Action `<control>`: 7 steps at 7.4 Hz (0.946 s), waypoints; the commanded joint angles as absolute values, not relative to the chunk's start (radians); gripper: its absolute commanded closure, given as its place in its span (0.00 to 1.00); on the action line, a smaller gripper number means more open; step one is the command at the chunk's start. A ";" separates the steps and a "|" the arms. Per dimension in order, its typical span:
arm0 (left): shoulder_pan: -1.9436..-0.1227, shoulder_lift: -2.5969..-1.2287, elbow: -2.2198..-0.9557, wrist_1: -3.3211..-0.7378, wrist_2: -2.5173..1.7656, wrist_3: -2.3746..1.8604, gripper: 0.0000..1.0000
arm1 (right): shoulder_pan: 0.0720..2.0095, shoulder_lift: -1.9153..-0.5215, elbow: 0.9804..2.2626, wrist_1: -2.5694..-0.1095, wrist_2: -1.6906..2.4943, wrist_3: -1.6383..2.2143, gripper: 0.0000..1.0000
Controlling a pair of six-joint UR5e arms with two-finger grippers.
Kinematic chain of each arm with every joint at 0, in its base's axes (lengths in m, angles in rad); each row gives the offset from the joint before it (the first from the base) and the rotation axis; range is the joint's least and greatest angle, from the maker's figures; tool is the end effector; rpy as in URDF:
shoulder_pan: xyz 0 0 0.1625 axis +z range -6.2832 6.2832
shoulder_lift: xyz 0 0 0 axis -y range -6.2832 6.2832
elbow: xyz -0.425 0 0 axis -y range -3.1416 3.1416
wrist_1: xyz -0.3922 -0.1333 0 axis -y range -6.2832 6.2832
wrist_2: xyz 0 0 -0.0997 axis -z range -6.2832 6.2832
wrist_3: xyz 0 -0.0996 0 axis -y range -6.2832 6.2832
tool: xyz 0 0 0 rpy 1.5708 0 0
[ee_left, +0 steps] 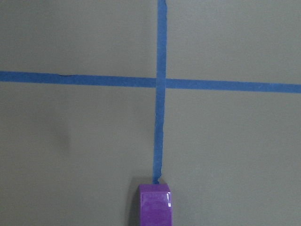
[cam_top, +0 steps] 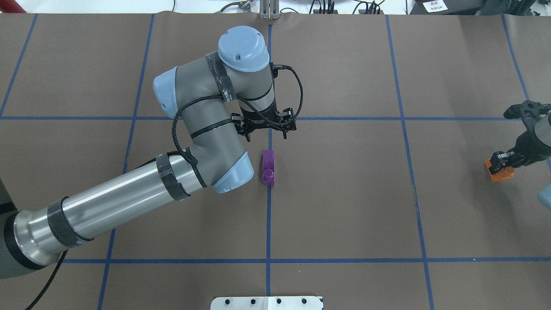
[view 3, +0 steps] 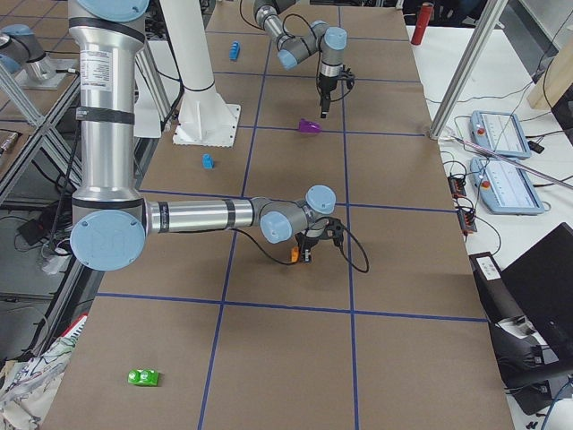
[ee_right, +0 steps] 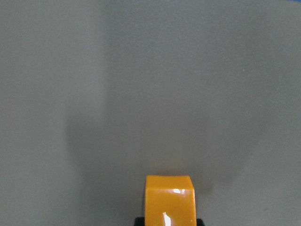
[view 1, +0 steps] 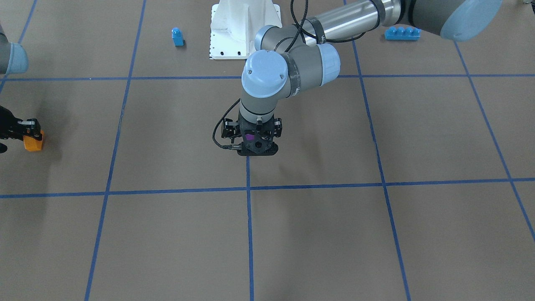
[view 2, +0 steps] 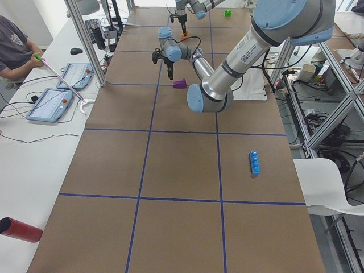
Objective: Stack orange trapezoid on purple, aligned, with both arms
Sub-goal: 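Grasp the orange trapezoid block with the right gripper while the left gripper rises, then carry the orange block over the purple block while the left arm withdraws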
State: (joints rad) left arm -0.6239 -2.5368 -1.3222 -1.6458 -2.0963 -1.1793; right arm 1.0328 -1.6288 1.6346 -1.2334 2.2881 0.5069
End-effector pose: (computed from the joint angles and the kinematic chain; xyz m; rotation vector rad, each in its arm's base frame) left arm 0.5815 -0.5213 0.1358 -0.0584 0.9162 -0.0077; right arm -0.1911 -0.4527 0.6216 -0.0699 -0.7795 -0.1526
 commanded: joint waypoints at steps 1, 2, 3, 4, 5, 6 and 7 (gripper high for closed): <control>-0.647 -2.522 -1.348 -1.646 -2.100 -1.169 0.00 | 1.028 -1.573 1.770 -1.367 2.292 0.587 1.00; -0.664 -2.467 -1.398 -1.649 -2.105 -1.160 0.00 | 1.023 -1.446 1.778 -1.475 2.292 0.635 1.00; -0.676 -2.392 -1.475 -1.644 -2.103 -1.104 0.00 | 0.990 -1.348 1.775 -1.506 2.284 0.719 1.00; -0.695 -2.311 -1.546 -1.641 -2.103 -1.041 0.00 | 0.930 -1.268 1.772 -1.506 2.263 0.815 1.00; -0.727 -2.246 -1.584 -1.640 -2.105 -0.978 0.00 | 0.828 -1.164 1.766 -1.508 2.196 0.976 1.00; -0.764 -2.206 -1.588 -1.640 -2.108 -0.903 0.00 | 0.740 -1.069 1.741 -1.508 2.151 1.103 1.00; -0.781 -2.180 -1.588 -1.641 -2.108 -0.869 0.00 | 0.677 -0.992 1.706 -1.509 2.107 1.130 1.00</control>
